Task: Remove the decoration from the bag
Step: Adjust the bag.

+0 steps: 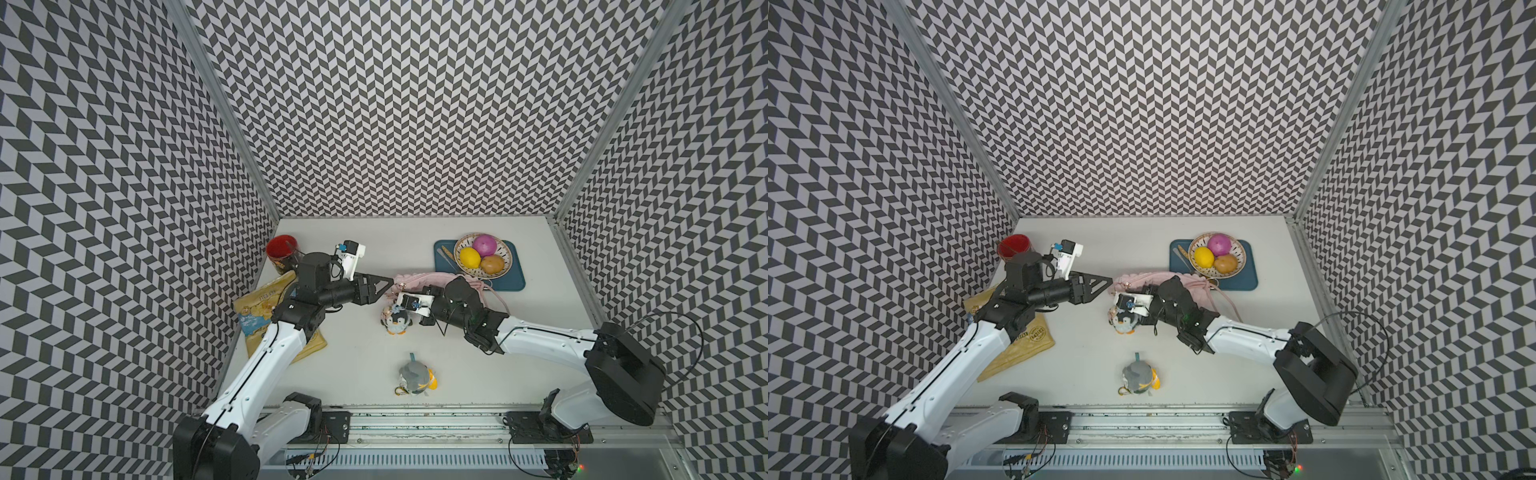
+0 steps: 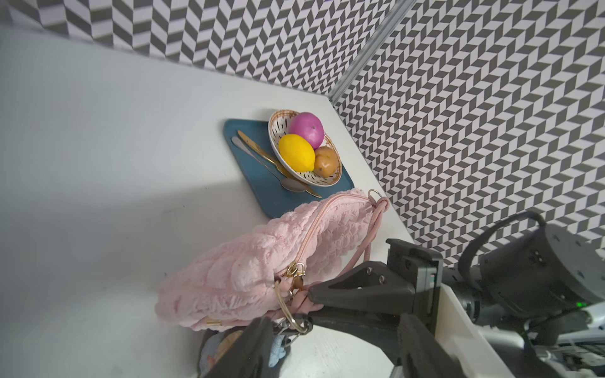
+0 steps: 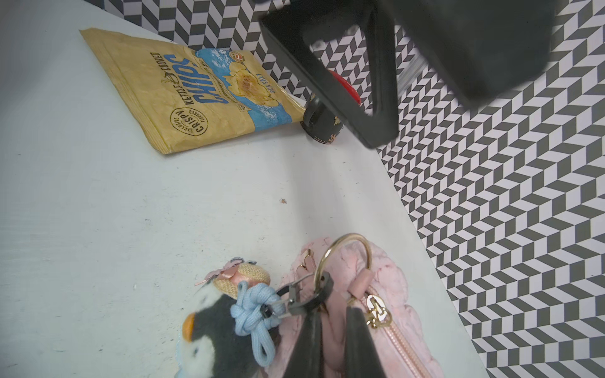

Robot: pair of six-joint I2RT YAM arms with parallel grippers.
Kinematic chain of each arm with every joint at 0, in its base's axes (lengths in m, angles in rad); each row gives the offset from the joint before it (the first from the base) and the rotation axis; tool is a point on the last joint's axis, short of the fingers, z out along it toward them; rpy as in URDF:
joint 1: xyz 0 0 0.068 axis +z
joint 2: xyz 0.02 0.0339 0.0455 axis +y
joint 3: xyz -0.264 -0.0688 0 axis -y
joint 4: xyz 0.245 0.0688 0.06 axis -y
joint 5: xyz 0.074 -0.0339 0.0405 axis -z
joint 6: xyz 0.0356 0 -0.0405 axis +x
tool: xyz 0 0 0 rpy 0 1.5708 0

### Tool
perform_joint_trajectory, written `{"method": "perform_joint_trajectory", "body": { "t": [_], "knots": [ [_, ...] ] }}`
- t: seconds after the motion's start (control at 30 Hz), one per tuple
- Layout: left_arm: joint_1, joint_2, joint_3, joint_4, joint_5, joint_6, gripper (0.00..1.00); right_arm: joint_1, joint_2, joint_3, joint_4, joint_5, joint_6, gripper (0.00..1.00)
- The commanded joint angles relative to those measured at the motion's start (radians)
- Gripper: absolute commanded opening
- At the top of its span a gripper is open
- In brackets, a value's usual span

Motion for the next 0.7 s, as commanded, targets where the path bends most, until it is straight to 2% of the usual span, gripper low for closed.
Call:
{"method": "perform_joint_trajectory", "body": {
  "t": [0.0,0.13,0.2,0.3,0.37,0.5,0.67],
  "knots": [
    [-0.045,-0.104,-0.086,0.025,-0.134,0.149,0.61,-0.009,-0.037,-0.013,0.096,-0.035,0.036,0.00],
    [-0.144,-0.249,-0.207,0.129,-0.279,0.247,0.59,-0.015,-0.047,-0.015,0.095,-0.055,0.047,0.00],
    [-0.183,-0.288,-0.286,0.218,-0.319,0.225,0.57,-0.024,-0.055,-0.018,0.095,-0.070,0.059,0.00],
    [-0.267,-0.263,-0.356,0.315,-0.401,0.154,0.54,-0.030,-0.066,-0.025,0.100,-0.082,0.070,0.00],
    [-0.334,-0.235,-0.384,0.364,-0.493,0.164,0.55,-0.036,-0.070,-0.031,0.104,-0.090,0.080,0.00],
    [-0.414,-0.209,-0.453,0.560,-0.590,0.135,0.55,-0.048,-0.072,-0.041,0.114,-0.127,0.109,0.00],
    [-0.478,-0.194,-0.575,0.765,-0.736,0.221,0.54,-0.061,-0.086,-0.076,0.142,-0.148,0.143,0.00]
  ]
}}
